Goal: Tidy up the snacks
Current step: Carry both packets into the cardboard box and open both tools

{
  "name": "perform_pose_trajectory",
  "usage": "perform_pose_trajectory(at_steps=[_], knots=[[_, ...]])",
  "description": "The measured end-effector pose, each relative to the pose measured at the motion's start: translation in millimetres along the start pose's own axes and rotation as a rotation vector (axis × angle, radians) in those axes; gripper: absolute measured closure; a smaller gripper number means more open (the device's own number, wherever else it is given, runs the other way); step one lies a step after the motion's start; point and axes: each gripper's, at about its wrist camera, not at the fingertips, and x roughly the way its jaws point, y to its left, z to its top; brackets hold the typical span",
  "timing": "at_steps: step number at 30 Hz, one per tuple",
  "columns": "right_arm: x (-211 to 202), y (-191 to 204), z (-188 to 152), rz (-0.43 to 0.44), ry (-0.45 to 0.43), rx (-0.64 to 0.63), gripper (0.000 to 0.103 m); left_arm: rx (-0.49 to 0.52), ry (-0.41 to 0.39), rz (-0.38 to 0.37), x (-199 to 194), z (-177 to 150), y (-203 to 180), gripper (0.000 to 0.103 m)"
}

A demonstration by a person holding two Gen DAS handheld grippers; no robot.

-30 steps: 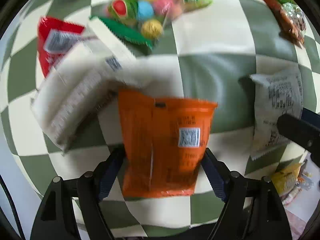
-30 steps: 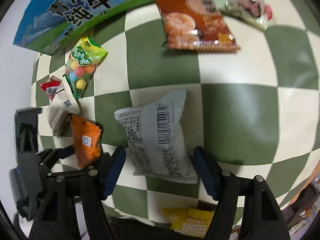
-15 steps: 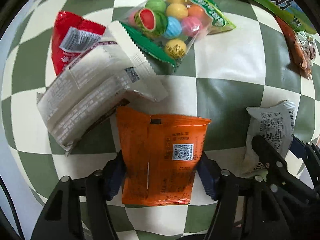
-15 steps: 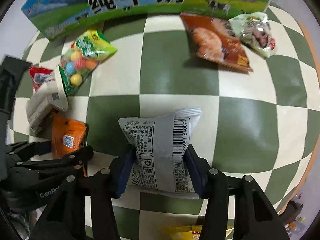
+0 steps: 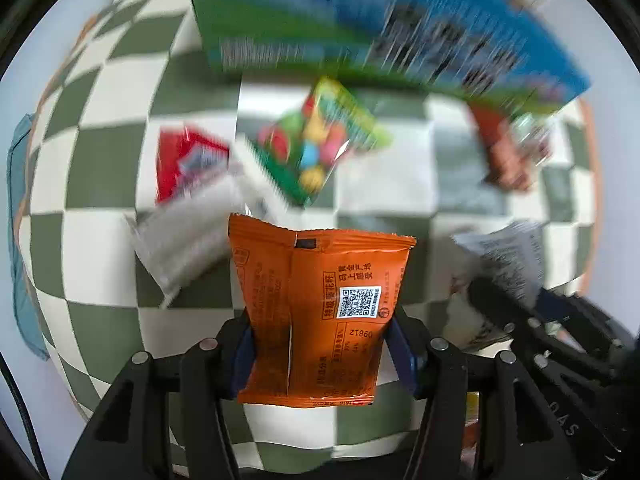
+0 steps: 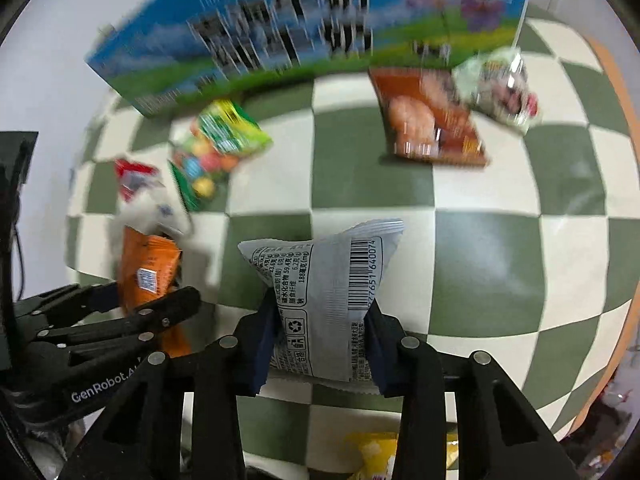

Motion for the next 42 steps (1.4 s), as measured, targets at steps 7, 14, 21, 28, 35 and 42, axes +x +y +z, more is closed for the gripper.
perform_pose_trajectory(at_steps=[7,14,21,28,35,42], knots=[[-81.2,-10.1,47.9,0.109,-0.148,0.021,0.062,0.009,-0.142,-0.139,-85.6,68.1,3.3,0.048],[-131.8,-14.0,130.1,0.181,-0.259,0.043,0.062,0.065,-0.180,-0.104,-136.1,161.6,11.0,0.048],[-81.5,-1.1,215.1,0.202,-0.185,0.092,0.062,0.014,-0.064,-0.018,-88.8,248.1,25.7,0.048],[-13.2,8.0,252.7,0.224,-0.029,0.121,0.062,-0.033,0.063,0.026,-41.3,282.5,45.4,0.047],[36.1,12.1,264.2,0.238,0.118,0.114,0.060,-0.048,0.150,0.035,-10.8,284.4,53.7,0.041],[49.3,11.7,266.4,0.137,0.178,0.066,0.011,-0.054,0.151,0.027,-0.5,279.8,53.5,0.011]])
